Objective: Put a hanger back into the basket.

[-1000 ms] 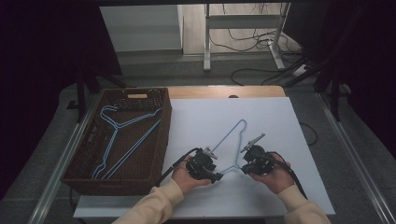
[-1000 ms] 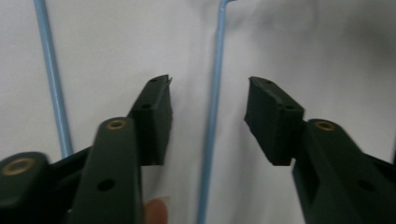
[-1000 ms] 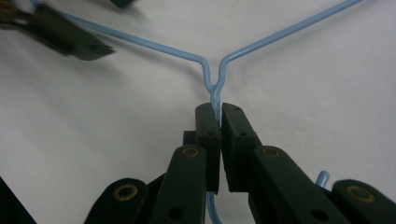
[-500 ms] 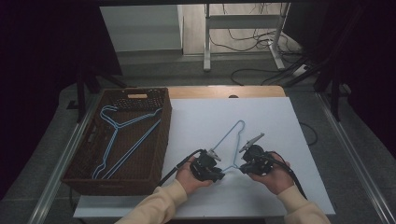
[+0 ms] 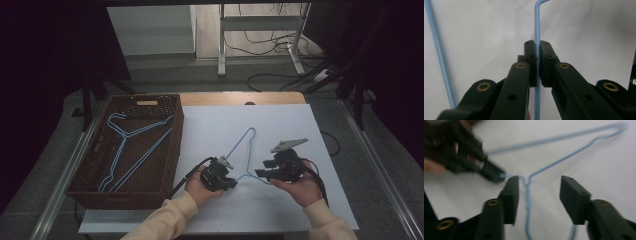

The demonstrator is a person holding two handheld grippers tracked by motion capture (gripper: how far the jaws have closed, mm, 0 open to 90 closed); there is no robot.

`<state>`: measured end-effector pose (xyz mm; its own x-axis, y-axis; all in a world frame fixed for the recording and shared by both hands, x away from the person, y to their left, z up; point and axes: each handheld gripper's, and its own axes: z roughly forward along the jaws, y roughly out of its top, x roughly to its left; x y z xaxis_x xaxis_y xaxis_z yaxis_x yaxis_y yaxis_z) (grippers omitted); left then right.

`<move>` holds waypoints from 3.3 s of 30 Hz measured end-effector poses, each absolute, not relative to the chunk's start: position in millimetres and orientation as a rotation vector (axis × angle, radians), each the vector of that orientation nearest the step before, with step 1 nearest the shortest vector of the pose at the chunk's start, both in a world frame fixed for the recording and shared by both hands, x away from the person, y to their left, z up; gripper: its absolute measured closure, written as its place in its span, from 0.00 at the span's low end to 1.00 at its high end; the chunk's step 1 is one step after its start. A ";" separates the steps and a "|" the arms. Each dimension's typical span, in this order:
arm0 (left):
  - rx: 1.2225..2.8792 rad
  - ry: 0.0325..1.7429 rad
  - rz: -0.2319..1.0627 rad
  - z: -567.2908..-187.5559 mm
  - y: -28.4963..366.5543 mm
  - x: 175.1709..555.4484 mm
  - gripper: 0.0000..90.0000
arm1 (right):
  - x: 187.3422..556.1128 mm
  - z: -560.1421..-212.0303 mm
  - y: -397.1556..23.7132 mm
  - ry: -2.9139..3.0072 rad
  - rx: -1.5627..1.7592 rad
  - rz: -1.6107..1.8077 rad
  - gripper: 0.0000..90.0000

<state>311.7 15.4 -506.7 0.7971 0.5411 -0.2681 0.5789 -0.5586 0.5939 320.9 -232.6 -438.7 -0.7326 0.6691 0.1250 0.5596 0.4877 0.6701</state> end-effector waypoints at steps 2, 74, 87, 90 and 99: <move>2.272 0.834 -0.066 -502.2 18.8 311.6 0.95 | 321.1 -430.3 -245.6 2.476 1.092 1.172 0.46; 1.812 0.815 -0.025 -345.6 174.5 296.7 0.96 | 330.0 -466.9 -295.2 2.442 1.161 1.202 0.32; 1.750 0.915 0.018 -349.0 236.9 303.6 0.96 | 326.3 -465.9 -293.8 2.439 1.168 1.182 0.32; 1.735 0.943 0.024 -352.3 249.6 305.4 0.96 | 327.0 -467.5 -292.7 2.447 1.160 1.172 0.32; 1.707 0.992 0.034 -362.2 279.3 305.5 0.96 | 327.2 -467.9 -292.9 2.449 1.160 1.163 0.31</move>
